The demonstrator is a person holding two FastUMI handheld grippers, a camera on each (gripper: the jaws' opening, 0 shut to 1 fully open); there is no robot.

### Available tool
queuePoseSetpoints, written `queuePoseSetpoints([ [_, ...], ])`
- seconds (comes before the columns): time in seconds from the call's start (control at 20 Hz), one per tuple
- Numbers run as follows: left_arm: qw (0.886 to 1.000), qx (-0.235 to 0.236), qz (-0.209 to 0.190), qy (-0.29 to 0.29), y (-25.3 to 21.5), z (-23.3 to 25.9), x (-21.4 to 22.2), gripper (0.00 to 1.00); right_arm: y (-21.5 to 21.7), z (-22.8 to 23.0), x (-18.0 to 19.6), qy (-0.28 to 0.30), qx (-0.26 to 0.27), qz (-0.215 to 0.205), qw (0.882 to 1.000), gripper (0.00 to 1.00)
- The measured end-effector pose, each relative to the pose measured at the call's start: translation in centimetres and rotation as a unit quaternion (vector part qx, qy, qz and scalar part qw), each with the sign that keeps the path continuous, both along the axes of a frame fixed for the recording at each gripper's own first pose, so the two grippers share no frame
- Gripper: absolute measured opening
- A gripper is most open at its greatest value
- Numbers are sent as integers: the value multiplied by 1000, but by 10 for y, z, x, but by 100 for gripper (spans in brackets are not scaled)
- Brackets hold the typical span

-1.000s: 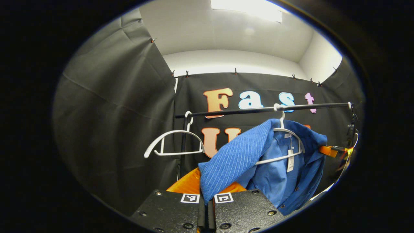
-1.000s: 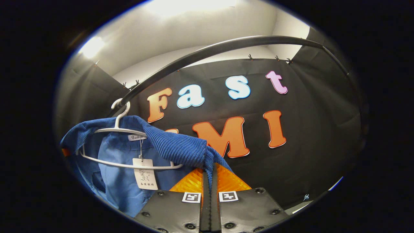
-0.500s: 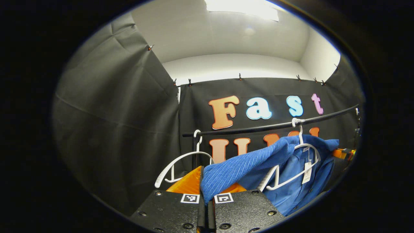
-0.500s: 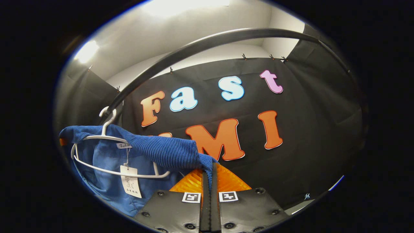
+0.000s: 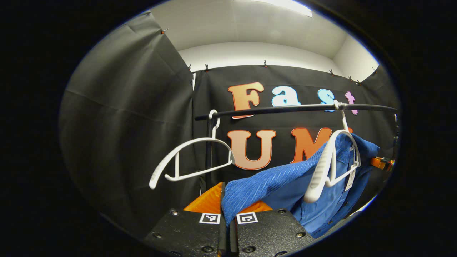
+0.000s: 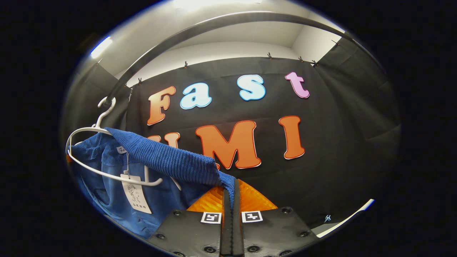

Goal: Grasp the clothes on the hanger with both hands and then place them into the laundry hamper below.

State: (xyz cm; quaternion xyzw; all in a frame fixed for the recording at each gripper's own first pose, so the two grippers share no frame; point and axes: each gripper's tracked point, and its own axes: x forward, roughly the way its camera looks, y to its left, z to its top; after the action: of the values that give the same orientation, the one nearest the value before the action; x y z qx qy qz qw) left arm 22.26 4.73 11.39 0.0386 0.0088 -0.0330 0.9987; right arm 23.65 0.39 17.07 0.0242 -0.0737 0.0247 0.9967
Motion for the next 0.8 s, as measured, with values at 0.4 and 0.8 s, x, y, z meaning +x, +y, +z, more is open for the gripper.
queuePoseSetpoints([
  [0.4,999,13,-6,47,-2,-62,11,3,7,-58,19,65,-3,11,998,7],
  [0.8,996,39,12,85,3,-117,13,4,-16,-107,22,110,-37,-31,993,7],
])
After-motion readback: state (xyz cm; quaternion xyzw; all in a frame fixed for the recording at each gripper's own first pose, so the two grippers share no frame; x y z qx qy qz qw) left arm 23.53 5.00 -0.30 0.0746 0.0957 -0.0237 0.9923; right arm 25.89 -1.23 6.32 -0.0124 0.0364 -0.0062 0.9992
